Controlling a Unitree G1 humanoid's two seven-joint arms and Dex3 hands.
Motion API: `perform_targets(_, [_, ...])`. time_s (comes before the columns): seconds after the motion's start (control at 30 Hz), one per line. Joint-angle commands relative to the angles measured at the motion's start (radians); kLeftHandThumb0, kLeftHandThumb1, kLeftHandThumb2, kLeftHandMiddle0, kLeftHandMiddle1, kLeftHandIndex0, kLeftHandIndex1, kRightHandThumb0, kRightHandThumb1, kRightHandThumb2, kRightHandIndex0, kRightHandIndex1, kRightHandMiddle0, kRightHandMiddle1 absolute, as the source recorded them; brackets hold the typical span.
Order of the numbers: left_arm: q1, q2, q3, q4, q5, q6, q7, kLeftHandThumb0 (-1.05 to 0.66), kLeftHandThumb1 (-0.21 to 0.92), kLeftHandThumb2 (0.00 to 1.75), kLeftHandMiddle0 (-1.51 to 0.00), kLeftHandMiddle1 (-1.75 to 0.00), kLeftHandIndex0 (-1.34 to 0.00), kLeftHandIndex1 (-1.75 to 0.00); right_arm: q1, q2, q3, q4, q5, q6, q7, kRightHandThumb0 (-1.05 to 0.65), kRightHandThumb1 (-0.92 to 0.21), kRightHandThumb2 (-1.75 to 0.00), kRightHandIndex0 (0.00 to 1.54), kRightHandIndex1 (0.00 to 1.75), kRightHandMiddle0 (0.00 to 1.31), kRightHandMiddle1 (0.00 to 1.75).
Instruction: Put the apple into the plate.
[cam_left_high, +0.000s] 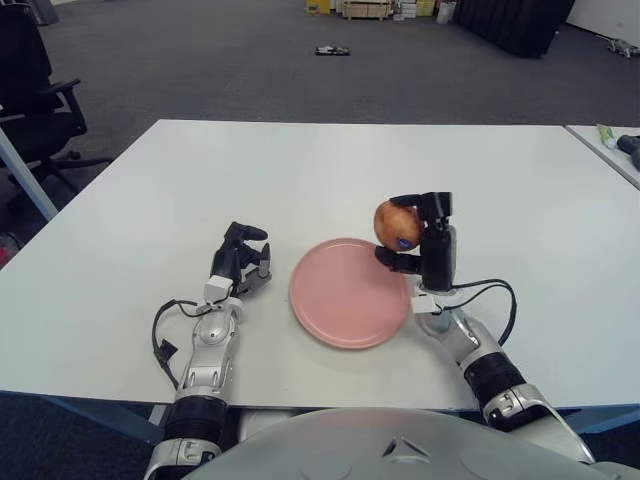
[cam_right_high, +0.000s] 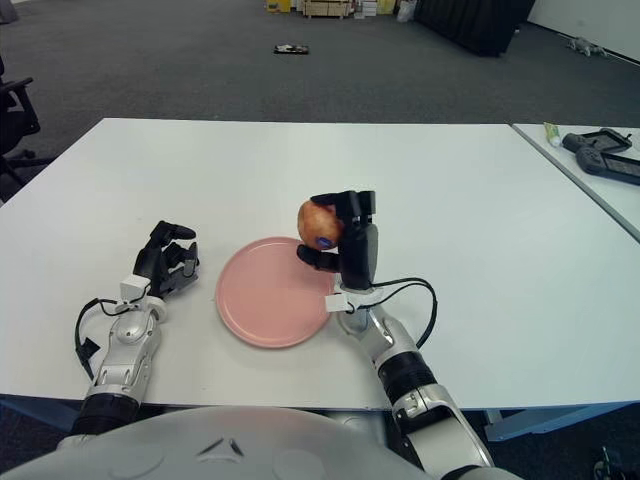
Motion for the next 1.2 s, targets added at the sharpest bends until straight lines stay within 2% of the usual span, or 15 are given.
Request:
perform_targets(0.0, [-0.003, 0.002, -0.001, 0.027, 0.003, 0.021, -0.001, -0.40, 0.58, 0.99, -0.59, -1.75, -0.41, -1.75, -0.007, -0.006, 0.016, -0.036, 0.012, -0.018, 0.065, 0.00, -0.01, -1.65, 0.87, 1.67, 0.61, 1.75])
perform_targets(0.37, [-0.002, 0.001, 0.000, 0.024, 0.008, 0.034, 0.006, -0.40, 0.57, 1.00, -0.61, -1.75, -0.41, -1.75, 0.004, -0.025, 0.050, -0.061, 0.090, -0.062, 0.297, 0.00, 0.00, -1.65, 0.88, 1.65, 0.61, 1.75])
perform_targets(0.57, [-0.003, 0.003, 0.000, 0.027, 0.003, 0.036, -0.001, -0.40, 0.57, 1.01, -0.61, -1.75, -0.42, -1.75, 0.020, -0.040, 0.053, -0.106, 0.075, -0.013, 0.401, 0.00, 0.00, -1.64, 0.89, 1.63, 0.61, 1.75])
perform_targets(0.8, [-0.003, 0.002, 0.002, 0.020, 0.000, 0.056, 0.000, -0.40, 0.57, 1.00, -0.60, -1.75, -0.41, -1.75, 0.045, -0.082, 0.063, -0.206, 0.095, 0.096, 0.605, 0.00, -0.01, -1.64, 0.88, 1.65, 0.60, 1.75])
perform_targets(1.03, [-0.007, 0.002, 0.004, 0.030, 0.003, 0.050, 0.005, -0.40, 0.58, 0.99, -0.58, -1.75, -0.41, -1.75, 0.075, -0.101, 0.055, -0.297, 0.118, 0.205, 0.754, 0.00, -0.03, -1.63, 0.86, 1.67, 0.59, 1.75])
perform_targets(1.1, [-0.008, 0.003, 0.005, 0.033, 0.004, 0.045, 0.005, -0.40, 0.58, 0.99, -0.59, -1.75, -0.40, -1.75, 0.083, -0.107, 0.052, -0.321, 0.111, 0.234, 0.779, 0.00, 0.01, -1.69, 0.88, 1.71, 0.62, 1.75])
perform_targets(1.17, [-0.008, 0.004, 0.004, 0.033, 0.004, 0.044, 0.003, -0.40, 0.58, 0.99, -0.61, -1.75, -0.41, -1.75, 0.090, -0.111, 0.050, -0.337, 0.107, 0.252, 0.792, -0.01, 0.00, -1.62, 0.86, 1.73, 0.71, 1.58])
